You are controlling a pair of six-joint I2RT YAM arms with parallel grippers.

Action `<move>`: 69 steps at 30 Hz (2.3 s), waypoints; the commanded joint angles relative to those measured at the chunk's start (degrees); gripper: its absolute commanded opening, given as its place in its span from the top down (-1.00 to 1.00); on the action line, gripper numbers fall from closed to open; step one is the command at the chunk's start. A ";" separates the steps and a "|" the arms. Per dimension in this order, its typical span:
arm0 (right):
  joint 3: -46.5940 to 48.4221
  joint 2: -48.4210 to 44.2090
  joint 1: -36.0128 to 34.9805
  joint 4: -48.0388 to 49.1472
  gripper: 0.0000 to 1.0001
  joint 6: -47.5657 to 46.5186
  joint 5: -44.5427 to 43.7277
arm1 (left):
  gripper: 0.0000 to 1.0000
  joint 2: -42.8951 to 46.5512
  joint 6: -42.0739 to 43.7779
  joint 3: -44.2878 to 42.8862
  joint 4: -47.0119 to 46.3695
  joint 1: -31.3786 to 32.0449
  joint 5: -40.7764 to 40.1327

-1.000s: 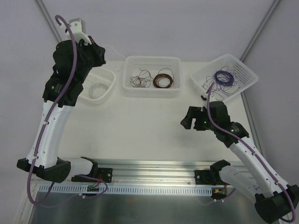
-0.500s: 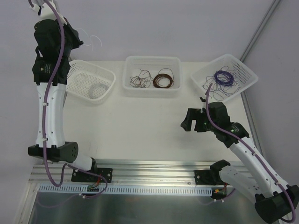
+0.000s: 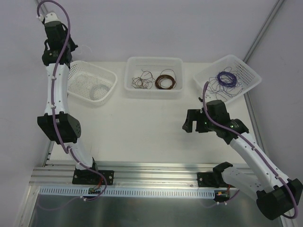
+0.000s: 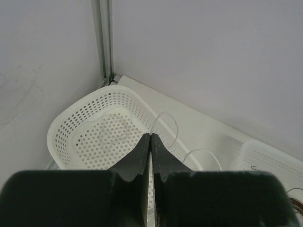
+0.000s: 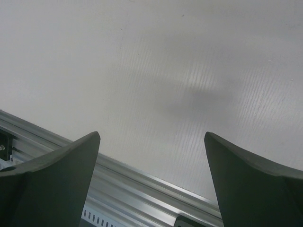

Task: Untangle the cables

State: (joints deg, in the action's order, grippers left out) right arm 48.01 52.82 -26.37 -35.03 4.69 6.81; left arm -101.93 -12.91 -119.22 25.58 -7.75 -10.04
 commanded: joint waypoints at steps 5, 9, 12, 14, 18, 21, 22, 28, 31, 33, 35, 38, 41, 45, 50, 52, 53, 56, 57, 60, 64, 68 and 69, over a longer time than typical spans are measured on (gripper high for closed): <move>3.67 2.55 0.27 -1.62 -0.94 -2.84 -1.01 | 1.00 -7.22 -0.71 1.26 -6.42 -2.44 -6.74; 3.85 4.13 0.27 -1.54 -0.94 -2.84 -0.66 | 1.00 -10.22 -1.86 1.80 -7.48 -4.29 -9.03; 4.11 4.75 0.35 -1.36 -0.94 -2.75 -0.48 | 1.00 -9.96 -2.39 2.23 -8.09 -5.17 -9.03; 4.37 5.28 0.27 -1.19 -0.94 -2.67 -0.66 | 1.00 -8.73 -2.13 2.59 -9.14 -5.78 -8.59; 5.08 6.24 0.27 -0.66 -0.94 -2.84 -0.31 | 1.00 -6.44 -1.77 2.33 -10.29 -6.40 -6.75; 5.25 6.42 0.27 -0.31 -0.94 -2.49 0.05 | 1.00 -5.65 -1.68 1.89 -10.55 -6.49 -5.43; 5.25 6.51 0.27 -0.31 -0.94 -2.40 0.13 | 1.00 -5.56 -1.86 1.71 -10.64 -6.49 -5.16; 5.08 5.46 0.27 -0.75 -0.94 -2.58 -0.65 | 1.00 -5.82 -2.21 0.92 -10.99 -6.67 -4.37; 4.90 5.45 0.27 -0.66 -0.94 -2.49 -0.57 | 1.00 -7.14 -1.51 2.75 -11.43 -6.75 -4.81; 4.81 5.45 0.35 -0.31 -0.94 -2.23 -0.13 | 0.99 -9.24 -1.42 3.90 -11.70 -7.01 -4.55; 4.55 5.54 0.35 -0.31 -0.94 -2.14 -0.04 | 0.98 -10.91 -2.12 6.09 -11.70 -7.28 -2.98; 4.20 5.02 0.35 -0.48 -0.94 -2.05 -0.22 | 0.89 -13.73 -3.88 9.34 -11.61 -7.54 0.01; 4.02 4.32 0.18 -0.83 -0.94 -2.14 -0.65 | 0.56 -16.72 -5.63 11.02 -11.26 -7.81 5.27; 4.28 2.82 0.35 -1.89 -0.94 -2.40 -1.27 | -0.02 -16.47 -7.31 13.31 -10.99 -7.90 7.84; 4.81 -0.17 0.27 -3.55 -0.94 -3.02 -3.55 | -0.91 -10.14 -6.43 16.82 -10.73 -7.81 9.25; 5.34 -1.92 0.27 -4.43 -0.94 -2.93 -4.61 | -0.98 -5.75 -6.17 18.92 -10.29 -7.90 9.95; 5.51 -2.54 0.35 -5.31 -0.94 -2.84 -5.92 | -0.98 -4.08 -6.08 19.89 -9.94 -7.81 9.87; 6.66 -5.70 0.27 -7.86 -0.94 -2.84 -10.05 | -0.98 5.03 -6.51 24.20 -8.19 -7.90 15.04; 7.27 -6.40 0.35 -8.65 -0.94 -2.84 -11.19 | -0.98 7.08 -6.60 25.60 -7.66 -7.90 16.01; 9.73 -9.31 0.27 -12.07 -0.94 -3.46 -15.85 | -0.98 16.01 -6.96 31.23 -4.68 -7.90 20.84; 13.68 -12.47 0.27 -16.65 -0.94 -3.98 -22.35 | -0.98 27.55 -5.64 36.50 3.14 -7.90 26.82; 18.68 -15.45 0.27 -22.10 -0.94 -4.07 -29.39 | -0.98 42.99 -4.59 39.06 10.79 -7.90 30.69; 19.31 -15.99 0.27 -22.71 -0.94 -4.07 -30.18 | -0.98 45.83 -4.41 39.50 13.07 -7.81 31.31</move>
State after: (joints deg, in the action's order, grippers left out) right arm 63.37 38.72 -26.33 -52.14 1.67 -15.94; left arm -64.73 -18.65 -81.25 30.33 -15.11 15.81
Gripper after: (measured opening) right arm 0.971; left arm 0.992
